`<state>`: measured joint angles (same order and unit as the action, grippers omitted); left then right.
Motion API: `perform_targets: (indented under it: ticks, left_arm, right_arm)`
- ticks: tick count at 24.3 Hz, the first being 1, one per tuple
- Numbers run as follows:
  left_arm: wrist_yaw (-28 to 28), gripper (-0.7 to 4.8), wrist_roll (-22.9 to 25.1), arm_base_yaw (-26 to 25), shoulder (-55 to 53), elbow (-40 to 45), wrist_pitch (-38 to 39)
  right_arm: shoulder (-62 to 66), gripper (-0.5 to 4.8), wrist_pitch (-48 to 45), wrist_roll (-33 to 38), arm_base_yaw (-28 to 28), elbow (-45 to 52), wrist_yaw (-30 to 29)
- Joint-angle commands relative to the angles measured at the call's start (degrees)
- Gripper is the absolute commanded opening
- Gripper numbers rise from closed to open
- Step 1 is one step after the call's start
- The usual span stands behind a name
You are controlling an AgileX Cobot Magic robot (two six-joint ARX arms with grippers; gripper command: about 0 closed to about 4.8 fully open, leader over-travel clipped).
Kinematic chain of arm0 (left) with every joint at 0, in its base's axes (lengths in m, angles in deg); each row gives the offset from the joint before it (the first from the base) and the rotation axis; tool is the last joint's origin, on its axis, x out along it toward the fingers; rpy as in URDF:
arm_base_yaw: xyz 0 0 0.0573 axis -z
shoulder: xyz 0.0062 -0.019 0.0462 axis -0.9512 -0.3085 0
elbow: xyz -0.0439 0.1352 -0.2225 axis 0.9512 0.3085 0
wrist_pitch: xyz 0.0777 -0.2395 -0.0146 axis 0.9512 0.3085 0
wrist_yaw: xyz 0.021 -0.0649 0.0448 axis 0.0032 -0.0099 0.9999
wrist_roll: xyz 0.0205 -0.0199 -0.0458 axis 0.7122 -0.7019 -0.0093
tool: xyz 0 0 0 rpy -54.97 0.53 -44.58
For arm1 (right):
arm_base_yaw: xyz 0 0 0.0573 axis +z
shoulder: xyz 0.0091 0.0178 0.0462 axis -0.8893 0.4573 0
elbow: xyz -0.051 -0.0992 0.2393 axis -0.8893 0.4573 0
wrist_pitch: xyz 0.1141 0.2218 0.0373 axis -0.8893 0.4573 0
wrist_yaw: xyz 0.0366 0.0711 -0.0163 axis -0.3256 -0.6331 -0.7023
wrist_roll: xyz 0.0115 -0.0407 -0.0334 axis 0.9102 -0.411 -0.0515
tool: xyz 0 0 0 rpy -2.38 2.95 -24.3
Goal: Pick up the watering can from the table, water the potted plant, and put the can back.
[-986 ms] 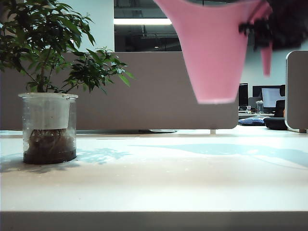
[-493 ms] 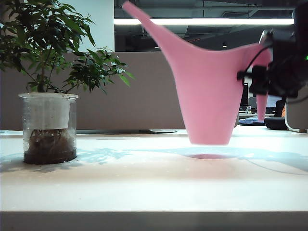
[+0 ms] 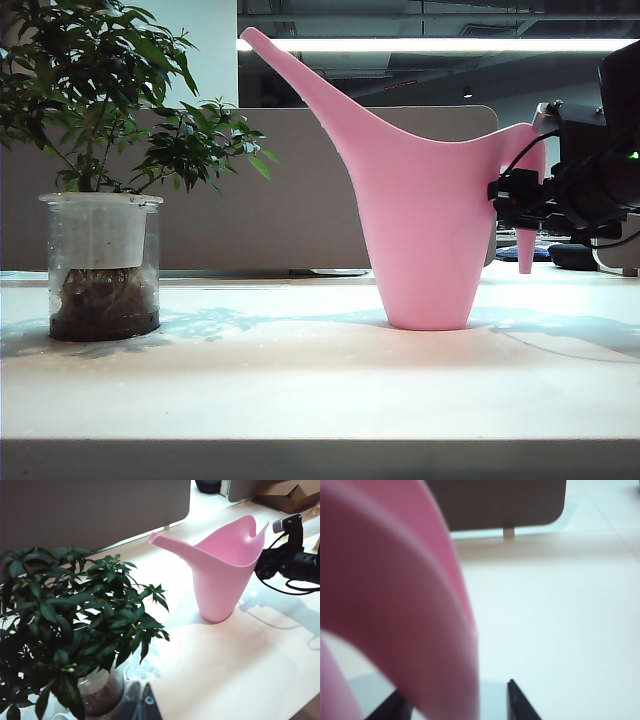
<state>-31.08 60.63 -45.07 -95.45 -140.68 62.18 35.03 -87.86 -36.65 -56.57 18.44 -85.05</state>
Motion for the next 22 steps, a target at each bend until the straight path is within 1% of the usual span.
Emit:
perform_targets:
  ticks: [1, 4, 6, 7, 8, 10, 12, 13, 14, 16, 18, 19, 20, 21, 22]
  left_arm:
    - [-0.02, -0.04, 0.2, -0.09, 0.07, 0.02, -0.55]
    - [-0.04, -0.04, 0.17, -0.09, 0.07, 0.02, -0.59]
    - [-0.04, -0.04, 0.17, -0.09, 0.07, 0.02, -0.57]
    - [-0.04, -0.05, 0.17, -0.09, 0.07, 0.02, -0.55]
    - [-0.02, -0.05, 0.17, -0.11, 0.04, 0.02, -0.57]
    - [-0.04, -0.05, 0.15, -0.11, -0.17, 0.02, -0.98]
    - [0.02, -0.05, 0.02, -0.17, -0.33, 0.13, -3.5]
    - [0.0, -0.05, 0.13, -0.17, -0.28, 0.87, -7.21]
    - [0.0, -0.05, 0.22, -0.17, -0.2, 1.84, -10.58]
    - [0.0, -0.05, 0.22, -0.17, -0.2, 2.64, -11.45]
    - [-0.5, -0.05, 0.2, -0.17, 2.25, 6.03, -10.58]
    - [-0.92, -0.04, 0.2, -0.17, 3.85, 7.61, -11.39]
    - [-1.73, -0.05, 0.17, -0.15, 6.05, 9.94, -13.05]
    - [-1.95, -0.05, 0.17, -0.15, 11.02, 14.47, -16.17]
    - [-1.73, -0.05, 0.2, -0.15, 13.18, 16.52, -17.57]
  right_arm:
    - [-3.45, 2.57, 4.33, 0.07, 0.07, -0.35, -2.03]
    - [-6.58, 2.57, 8.15, -0.31, 0.07, -0.35, -2.03]
    - [-10.29, 2.65, 14.1, -0.28, 0.09, -0.35, -2.03]
    - [-12.94, 2.65, 18.47, -0.28, 0.11, -0.35, -2.05]
    - [-15.89, 2.52, 22.34, -0.35, 0.11, -0.35, -2.27]
    - [-19.65, 2.21, 24.7, -1.9, 0.11, -0.35, -3.39]
    - [-24.68, 1.44, 26.51, -2.03, 0.11, -0.35, -4.35]
    - [-28.65, 0.91, 29.0, -1.99, 0.13, -0.35, -5.81]
    - [-32.92, 0.41, 31.54, -1.73, 0.15, -0.35, -6.08]
    - [-38.71, 0.41, 34.93, -1.75, 0.15, -0.35, -5.99]
    - [-49.7, 0.4, 42.6, -1.75, 0.15, -0.35, -5.31]
    - [-52.48, 0.4, 44.7, -1.75, 0.15, -0.35, -5.33]
    - [-55.95, 0.4, 47.28, -1.79, 0.15, -0.33, -5.35]
    - [-62.01, 0.4, 51.74, -1.84, 0.13, -0.28, -5.4]
    - [-64.48, 0.4, 53.48, -1.84, 0.13, -0.28, -5.4]
